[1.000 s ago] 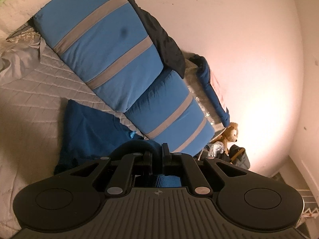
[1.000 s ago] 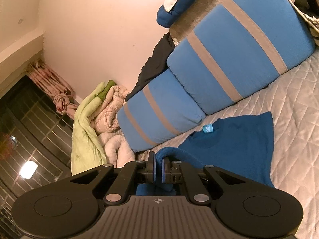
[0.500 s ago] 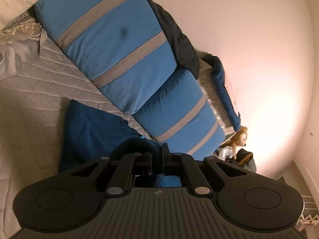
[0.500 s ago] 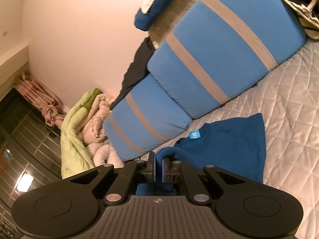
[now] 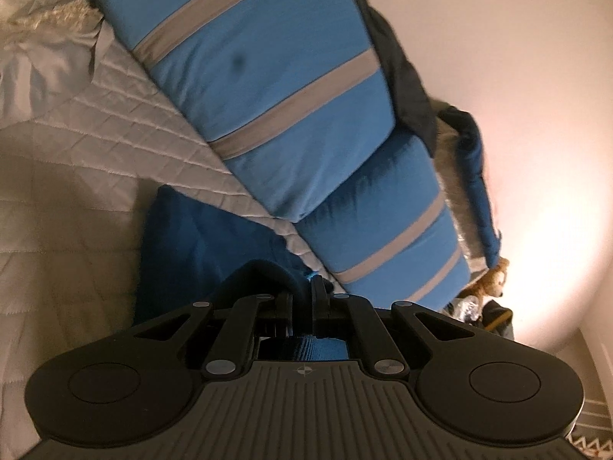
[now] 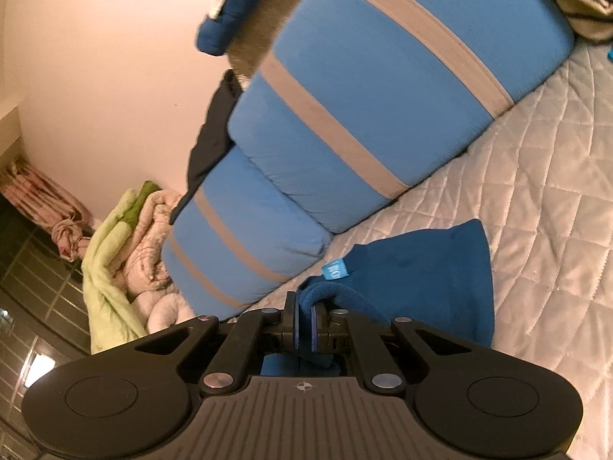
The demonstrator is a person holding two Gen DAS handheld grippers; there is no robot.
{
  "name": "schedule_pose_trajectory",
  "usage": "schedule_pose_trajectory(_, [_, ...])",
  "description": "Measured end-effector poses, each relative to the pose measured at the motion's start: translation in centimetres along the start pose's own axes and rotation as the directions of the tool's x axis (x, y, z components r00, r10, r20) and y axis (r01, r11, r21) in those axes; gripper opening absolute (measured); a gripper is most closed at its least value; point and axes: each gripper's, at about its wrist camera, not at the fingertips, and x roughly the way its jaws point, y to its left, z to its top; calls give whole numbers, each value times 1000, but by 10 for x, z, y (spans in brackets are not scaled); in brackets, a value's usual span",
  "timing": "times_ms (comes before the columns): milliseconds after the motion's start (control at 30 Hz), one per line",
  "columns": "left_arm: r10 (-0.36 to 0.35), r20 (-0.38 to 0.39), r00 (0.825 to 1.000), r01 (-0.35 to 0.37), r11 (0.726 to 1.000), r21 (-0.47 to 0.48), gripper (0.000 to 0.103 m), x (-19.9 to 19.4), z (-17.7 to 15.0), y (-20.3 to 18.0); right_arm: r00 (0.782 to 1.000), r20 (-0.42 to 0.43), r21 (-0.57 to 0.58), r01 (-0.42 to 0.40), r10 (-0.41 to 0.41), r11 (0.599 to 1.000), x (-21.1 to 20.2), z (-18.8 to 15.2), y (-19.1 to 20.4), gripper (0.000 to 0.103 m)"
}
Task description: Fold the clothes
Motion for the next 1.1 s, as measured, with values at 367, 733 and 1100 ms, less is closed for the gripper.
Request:
schedule_pose_trajectory(367, [71, 5, 997, -71, 997, 43, 9, 59, 33, 17, 1000, -3, -2, 28, -28, 1000, 62, 35, -35, 8])
schedule_pose_trajectory(733, [201, -78, 976, -206, 977, -51, 54, 96, 28, 49, 989, -35, 4, 146, -146, 989, 96, 38, -48, 91])
schedule_pose_trajectory(1100, [197, -146, 969, -208, 976, -61, 54, 77, 11, 44, 973, -149, -16, 178, -178, 984, 94, 12, -45, 76])
